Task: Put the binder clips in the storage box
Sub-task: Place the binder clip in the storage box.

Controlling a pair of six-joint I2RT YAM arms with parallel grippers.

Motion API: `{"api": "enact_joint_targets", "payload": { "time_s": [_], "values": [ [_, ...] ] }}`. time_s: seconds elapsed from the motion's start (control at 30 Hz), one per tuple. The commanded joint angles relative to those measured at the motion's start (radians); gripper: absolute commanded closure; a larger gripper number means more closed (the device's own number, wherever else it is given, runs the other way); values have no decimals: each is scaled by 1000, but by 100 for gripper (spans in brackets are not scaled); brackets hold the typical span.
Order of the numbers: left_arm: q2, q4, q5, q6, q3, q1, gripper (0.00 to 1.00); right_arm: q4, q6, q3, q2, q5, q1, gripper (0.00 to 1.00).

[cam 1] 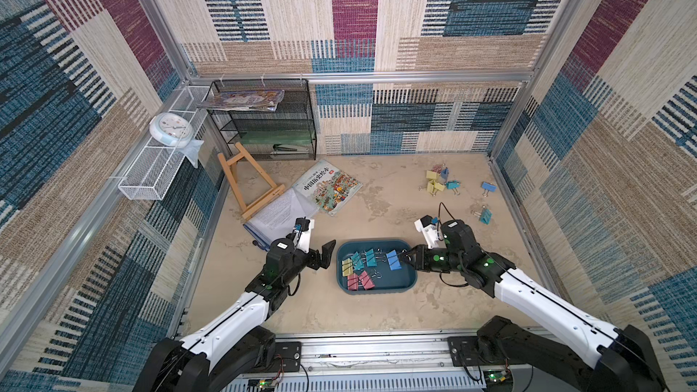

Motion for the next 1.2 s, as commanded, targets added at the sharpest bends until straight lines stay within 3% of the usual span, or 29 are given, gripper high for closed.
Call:
{"api": "enact_joint_targets", "payload": {
  "time_s": [0.0, 0.67, 0.93, 1.17],
  "values": [
    [-1, 32, 48, -1, 9, 1, 1, 91, 42, 5, 51, 71, 40, 100],
    [23, 39, 79, 0, 17, 2, 1, 264, 142, -11, 370, 158, 198, 100],
    [23, 37, 77, 2, 17, 1, 1, 193, 153, 5, 343, 220, 206, 75],
    [24, 36, 77, 0, 17, 1, 1, -38, 80, 106, 218, 462, 205, 48]
  ]
}}
